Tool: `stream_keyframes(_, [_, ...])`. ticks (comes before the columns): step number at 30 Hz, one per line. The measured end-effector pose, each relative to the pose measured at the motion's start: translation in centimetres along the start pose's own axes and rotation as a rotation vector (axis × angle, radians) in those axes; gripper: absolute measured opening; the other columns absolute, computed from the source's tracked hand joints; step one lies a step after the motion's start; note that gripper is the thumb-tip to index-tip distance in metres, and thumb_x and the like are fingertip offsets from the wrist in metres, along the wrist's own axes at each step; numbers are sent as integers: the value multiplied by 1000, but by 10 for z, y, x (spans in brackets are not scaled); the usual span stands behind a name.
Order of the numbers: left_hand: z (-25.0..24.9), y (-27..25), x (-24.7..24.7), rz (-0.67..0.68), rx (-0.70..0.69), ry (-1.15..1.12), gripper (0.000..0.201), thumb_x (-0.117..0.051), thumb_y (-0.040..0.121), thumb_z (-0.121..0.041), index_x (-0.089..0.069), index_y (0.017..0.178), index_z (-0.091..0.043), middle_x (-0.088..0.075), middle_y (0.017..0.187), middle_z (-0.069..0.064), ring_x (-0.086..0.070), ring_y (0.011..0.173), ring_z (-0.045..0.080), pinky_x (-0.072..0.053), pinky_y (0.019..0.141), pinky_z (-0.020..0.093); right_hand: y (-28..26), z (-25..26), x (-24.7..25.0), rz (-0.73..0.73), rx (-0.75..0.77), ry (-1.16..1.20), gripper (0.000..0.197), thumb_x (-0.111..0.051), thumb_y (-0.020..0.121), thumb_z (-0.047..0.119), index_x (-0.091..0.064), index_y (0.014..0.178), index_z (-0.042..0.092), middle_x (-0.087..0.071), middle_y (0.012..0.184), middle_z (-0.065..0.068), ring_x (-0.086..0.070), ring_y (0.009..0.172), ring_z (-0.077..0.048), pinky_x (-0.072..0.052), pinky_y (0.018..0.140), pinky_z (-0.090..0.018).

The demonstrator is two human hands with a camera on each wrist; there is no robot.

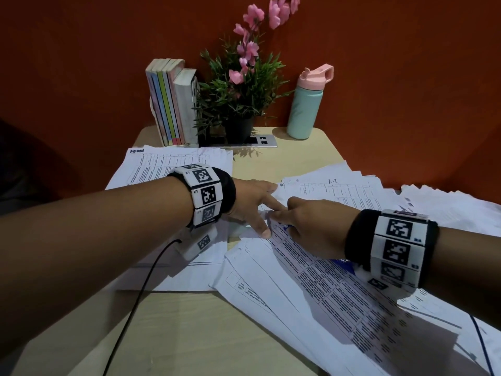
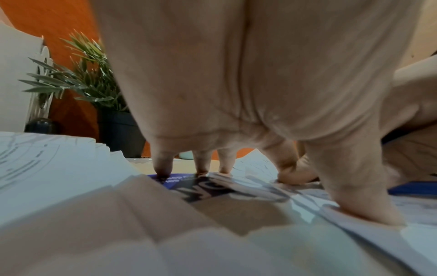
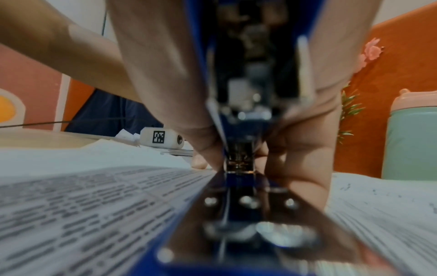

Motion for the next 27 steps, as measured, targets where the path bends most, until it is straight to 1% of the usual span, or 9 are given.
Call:
stream_keyframes(5, [-9,-9,7,-38,18,24,76,-78,79,-48,-39,144,-48,-7,163,0,-16,149,22,-26,118,44,-3,-4,7,-44,42,118,47,-37,101,24,-39,144,43,-50,116,0,-55,108,-22,-42,85,-32])
stream_keyframes(8, [-7,-25,24,-188,149,131,77,-68,86,-53,-36,148,-21,-37,147,5,-48,127,26,-44,102,37,-16,-28,3,-25,-9,207,45,-39,103,27,-39,146,41,-53,123,0,-53,114,-20,-41,90,-31])
stream_keyframes(10, [-4,-39,28,-184,268,157,54,-51,93,-61,-61,109,-10,-60,104,6,-60,87,22,-49,78,34,-22,-42,1,-14,-53,279,44,-40,104,30,-39,146,41,-53,131,2,-52,109,-15,-38,89,-29])
stream_keyframes(11, [-5,-43,24,-143,308,190,61,-41,94,-67,-60,82,-10,-58,79,4,-54,67,19,-45,65,31,-24,-47,1,-19,-69,310,44,-41,104,30,-39,146,40,-52,136,3,-50,104,-11,-36,87,-26])
stream_keyframes(13, [-11,-50,7,-16,362,249,74,-30,91,-76,-51,62,-12,-46,57,0,-42,51,16,-33,53,27,-24,-55,0,-36,-93,390,43,-42,104,30,-40,147,37,-56,136,9,-52,96,-7,-38,82,-22])
stream_keyframes(16, [-22,-55,-11,62,388,257,70,-38,88,-77,-54,68,-11,-48,60,0,-42,52,14,-29,51,26,-26,-62,-5,-33,-132,512,43,-43,103,30,-42,145,40,-68,98,11,-67,79,-23,-53,71,-34])
stream_keyframes(21, [-13,-55,-7,-75,389,-14,44,-67,84,-54,-65,93,-10,-65,84,1,-60,73,18,-48,62,27,-32,-69,-9,-72,-161,569,42,-44,101,37,-43,142,47,-63,125,-21,-62,108,-41,-51,91,-50])
stream_keyframes(24, [-17,-61,3,-125,352,-153,38,-75,82,-37,-69,109,-10,-73,104,6,-69,97,27,-57,86,38,-37,-63,-2,-103,-111,585,41,-43,102,36,-43,141,47,-63,124,-21,-64,106,-37,-52,91,-46])
stream_keyframes(27, [-22,-63,31,-173,333,-31,29,-72,87,-30,-69,108,-11,-69,95,3,-64,92,25,-53,79,32,-44,-59,19,-186,-55,577,41,-44,103,32,-43,139,51,-65,128,-3,-64,94,-21,-51,86,-34])
Point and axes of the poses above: each hand's wrist, its own y-axis towards the middle knuckle, its own x-axis out of the back of the hand, z = x × y, the point moved 10 cm from there along y, towards the middle knuckle
